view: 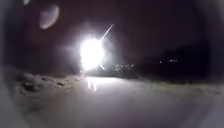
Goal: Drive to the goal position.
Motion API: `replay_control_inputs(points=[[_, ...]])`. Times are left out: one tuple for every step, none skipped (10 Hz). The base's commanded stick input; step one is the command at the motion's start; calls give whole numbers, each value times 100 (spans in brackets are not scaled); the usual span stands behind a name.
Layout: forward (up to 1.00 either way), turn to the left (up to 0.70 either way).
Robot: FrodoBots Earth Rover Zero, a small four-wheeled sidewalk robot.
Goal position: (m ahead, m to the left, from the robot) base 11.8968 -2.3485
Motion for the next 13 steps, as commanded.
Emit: replay_control_inputs(points=[[100,6],[100,5],[100,5],[100,5],[100,5],[100,5],[100,5],[100,5],[100,5],[100,5],[100,4],[100,5],[100,5]])
